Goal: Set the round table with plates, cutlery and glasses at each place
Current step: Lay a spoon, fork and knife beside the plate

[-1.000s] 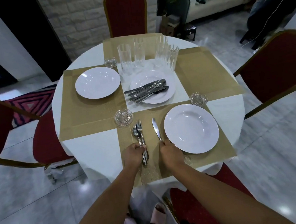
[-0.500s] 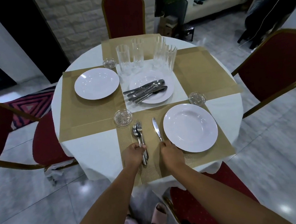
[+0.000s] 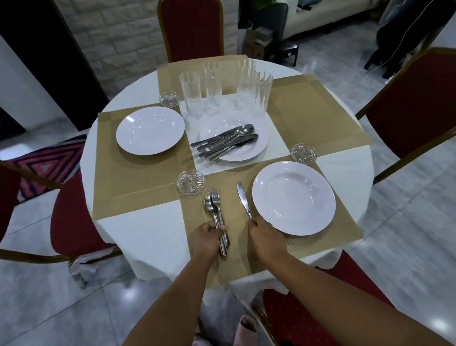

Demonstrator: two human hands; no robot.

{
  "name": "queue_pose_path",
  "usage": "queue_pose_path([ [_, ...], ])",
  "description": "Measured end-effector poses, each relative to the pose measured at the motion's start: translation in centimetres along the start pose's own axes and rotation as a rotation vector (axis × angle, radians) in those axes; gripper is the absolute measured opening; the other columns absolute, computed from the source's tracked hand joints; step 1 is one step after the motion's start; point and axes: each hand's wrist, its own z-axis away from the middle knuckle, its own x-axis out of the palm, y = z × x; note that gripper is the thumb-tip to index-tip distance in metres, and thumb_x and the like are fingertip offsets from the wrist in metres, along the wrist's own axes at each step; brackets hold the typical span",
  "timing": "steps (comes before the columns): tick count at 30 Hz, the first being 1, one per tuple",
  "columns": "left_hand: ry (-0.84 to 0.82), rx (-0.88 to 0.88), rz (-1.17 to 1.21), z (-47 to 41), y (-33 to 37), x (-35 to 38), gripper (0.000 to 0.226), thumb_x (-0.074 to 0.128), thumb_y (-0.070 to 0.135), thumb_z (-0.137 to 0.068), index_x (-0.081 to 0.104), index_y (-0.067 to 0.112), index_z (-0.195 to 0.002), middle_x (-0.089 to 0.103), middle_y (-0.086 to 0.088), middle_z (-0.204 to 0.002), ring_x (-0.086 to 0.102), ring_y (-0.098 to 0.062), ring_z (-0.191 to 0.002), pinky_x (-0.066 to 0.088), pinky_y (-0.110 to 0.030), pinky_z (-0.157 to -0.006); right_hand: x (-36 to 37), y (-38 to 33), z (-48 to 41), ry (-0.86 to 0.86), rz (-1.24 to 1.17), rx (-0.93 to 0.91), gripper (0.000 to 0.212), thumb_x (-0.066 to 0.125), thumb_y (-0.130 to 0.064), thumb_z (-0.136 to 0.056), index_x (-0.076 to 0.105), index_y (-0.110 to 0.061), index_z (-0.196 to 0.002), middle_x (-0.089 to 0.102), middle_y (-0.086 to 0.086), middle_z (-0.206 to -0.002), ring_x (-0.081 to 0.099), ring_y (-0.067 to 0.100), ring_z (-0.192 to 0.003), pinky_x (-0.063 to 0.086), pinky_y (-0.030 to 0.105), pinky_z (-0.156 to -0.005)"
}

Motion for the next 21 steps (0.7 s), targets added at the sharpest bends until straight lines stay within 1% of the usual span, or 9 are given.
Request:
queue_pose_path([
  [3,-0.027,-0.025,0.069,0.0,-0.5,-0.3,0.015,0.071,0.026,-0.082,0.072,0.017,-0.094,0.073,0.000,-0.090,0.069,-0.019,-0.087,0.054,-0.041,-0.089,-0.2,-0.1,0.1,0.031,-0.003,-0.031,0.039,0.053,-0.004,-0.096,0.050,-0.009,-0.134,0.048,0.009,-0.135,0.058,0.024,-0.110,0.052,0.035,-0.089],
  [5,-0.062,-0.044,0.115,0.5,-0.7,-0.6,0.019,0.071,0.022,-0.083,0.072,0.011,-0.099,0.074,-0.007,-0.093,0.070,-0.024,-0.088,0.055,-0.042,-0.089,-0.7,-0.5,0.0,0.072,-0.078,-0.008,0.029,0.052,-0.009,-0.097,0.059,-0.011,-0.125,0.055,0.006,-0.127,0.062,0.023,-0.103,0.053,0.034,-0.083],
  [8,-0.146,-0.071,0.224,1.6,-0.5,-1.3,0.019,0.068,0.012,-0.087,0.069,0.001,-0.102,0.071,-0.018,-0.091,0.067,-0.028,-0.074,0.059,-0.037,-0.071,-1.7,-1.2,-1.1,0.049,-0.393,0.142,0.024,0.048,-0.020,-0.096,0.070,-0.012,-0.103,0.067,0.004,-0.107,0.064,0.023,-0.091,0.050,0.031,-0.074],
  [10,-0.196,-0.074,0.240,2.0,-0.4,-1.7,0.016,0.068,0.010,-0.086,0.068,0.000,-0.098,0.070,-0.023,-0.087,0.066,-0.030,-0.069,0.059,-0.040,-0.066,-2.3,-1.6,-2.2,-0.028,-0.640,0.219,0.025,0.050,-0.021,-0.092,0.073,-0.010,-0.093,0.071,0.005,-0.095,0.063,0.020,-0.081,0.047,0.027,-0.066],
  [11,-0.211,-0.057,0.214,2.2,-0.3,-1.9,0.013,0.069,0.011,-0.086,0.069,0.001,-0.095,0.070,-0.022,-0.086,0.066,-0.030,-0.069,0.059,-0.040,-0.068,-2.5,-1.7,-2.6,-0.054,-0.741,0.240,0.025,0.052,-0.021,-0.091,0.073,-0.008,-0.090,0.071,0.005,-0.091,0.062,0.018,-0.076,0.044,0.025,-0.061],
  [14,-0.193,0.021,0.108,2.6,0.2,-2.4,0.006,0.070,0.013,-0.085,0.070,0.008,-0.087,0.071,-0.010,-0.080,0.065,-0.019,-0.068,0.055,-0.026,-0.064,-2.8,-2.3,-3.8,-0.090,-0.899,0.278,0.018,0.059,-0.019,-0.086,0.074,-0.008,-0.081,0.066,-0.001,-0.083,0.059,0.018,-0.067,0.042,0.025,-0.056],
  [16,-0.174,0.037,0.080,2.6,0.1,-2.6,0.004,0.072,0.014,-0.084,0.070,0.010,-0.083,0.071,-0.009,-0.079,0.065,-0.020,-0.071,0.054,-0.033,-0.072,-2.8,-2.7,-4.1,-0.112,-1.009,0.294,0.012,0.064,-0.013,-0.082,0.074,-0.009,-0.089,0.064,-0.006,-0.076,0.056,0.017,-0.060,0.044,0.024,-0.056],
  [18,-0.160,0.033,0.061,2.7,0.1,-3.0,0.006,0.074,0.016,-0.081,0.072,0.011,-0.082,0.073,-0.009,-0.081,0.067,-0.023,-0.075,0.054,-0.039,-0.080,-2.8,-3.0,-4.2,-0.154,-1.114,0.313,0.023,0.067,-0.008,-0.080,0.072,-0.004,-0.101,0.064,-0.001,-0.069,0.052,0.015,-0.056,0.044,0.024,-0.053],
  [21,-0.151,0.015,0.049,2.7,-0.1,-3.4,0.009,0.076,0.018,-0.079,0.073,0.011,-0.084,0.074,-0.007,-0.080,0.067,-0.022,-0.074,0.054,-0.038,-0.080,-2.6,-3.3,-4.3,-0.219,-1.196,0.331,0.007,0.070,-0.006,-0.083,0.071,-0.002,-0.088,0.058,0.008,-0.071,0.048,0.013,-0.054,0.041,0.023,-0.053],
])
